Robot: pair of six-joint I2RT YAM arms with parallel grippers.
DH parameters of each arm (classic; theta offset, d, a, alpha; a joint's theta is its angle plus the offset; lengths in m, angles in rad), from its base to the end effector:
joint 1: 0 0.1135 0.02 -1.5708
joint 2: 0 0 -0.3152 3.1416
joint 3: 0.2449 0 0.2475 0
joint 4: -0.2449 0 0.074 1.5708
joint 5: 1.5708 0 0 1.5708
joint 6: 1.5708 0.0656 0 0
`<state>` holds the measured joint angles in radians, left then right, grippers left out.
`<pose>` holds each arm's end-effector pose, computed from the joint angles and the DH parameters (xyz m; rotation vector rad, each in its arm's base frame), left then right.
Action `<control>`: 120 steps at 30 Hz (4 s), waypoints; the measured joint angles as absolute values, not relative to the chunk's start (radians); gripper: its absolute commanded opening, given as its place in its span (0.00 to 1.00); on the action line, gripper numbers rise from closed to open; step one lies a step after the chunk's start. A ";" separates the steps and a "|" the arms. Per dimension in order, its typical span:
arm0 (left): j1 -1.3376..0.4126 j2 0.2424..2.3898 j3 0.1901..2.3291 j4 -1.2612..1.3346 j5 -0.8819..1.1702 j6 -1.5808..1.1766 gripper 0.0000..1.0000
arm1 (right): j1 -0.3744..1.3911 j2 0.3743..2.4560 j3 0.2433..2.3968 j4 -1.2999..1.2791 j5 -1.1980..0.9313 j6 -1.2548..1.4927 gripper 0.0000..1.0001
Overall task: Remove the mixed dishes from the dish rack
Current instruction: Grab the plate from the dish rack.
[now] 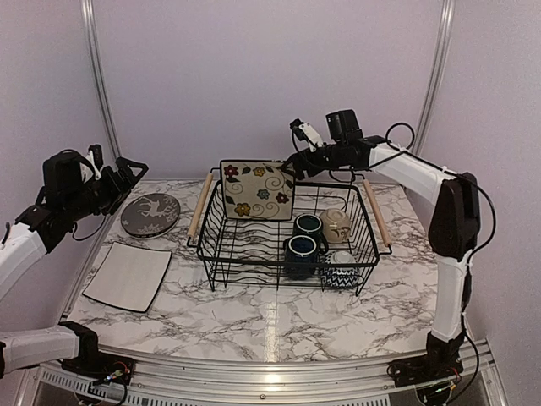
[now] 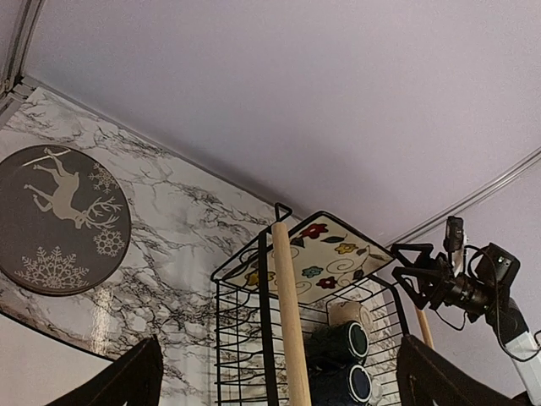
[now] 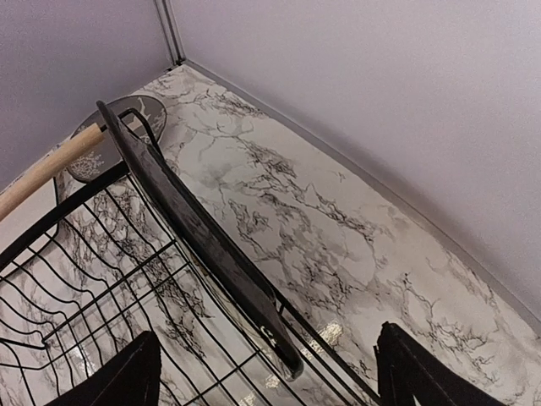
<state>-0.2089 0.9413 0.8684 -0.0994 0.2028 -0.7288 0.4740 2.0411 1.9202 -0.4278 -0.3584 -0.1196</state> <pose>0.2071 -0.0574 0.3869 -0.3160 1.7918 -0.8535 0.4557 0.2596 0.3545 -0.8281 1.9695 0.5891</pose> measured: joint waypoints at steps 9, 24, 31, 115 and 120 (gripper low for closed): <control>-0.209 0.941 0.863 -0.096 0.214 -0.738 0.99 | 0.474 2.154 1.955 -0.426 -0.502 -0.214 0.68; -0.209 0.939 0.851 -0.093 0.228 -0.756 0.99 | 0.458 2.218 1.955 -0.357 -0.688 -0.285 0.39; -0.209 0.929 0.838 -0.093 0.228 -0.765 0.99 | 0.451 2.221 1.951 -0.339 -0.698 -0.315 0.36; -0.209 0.962 0.777 0.011 0.280 -0.854 0.99 | 0.429 2.105 1.746 -0.024 -0.723 -0.159 0.00; -0.209 0.962 0.770 0.018 0.280 -0.857 0.99 | 0.427 2.088 1.728 0.016 -0.736 0.019 0.00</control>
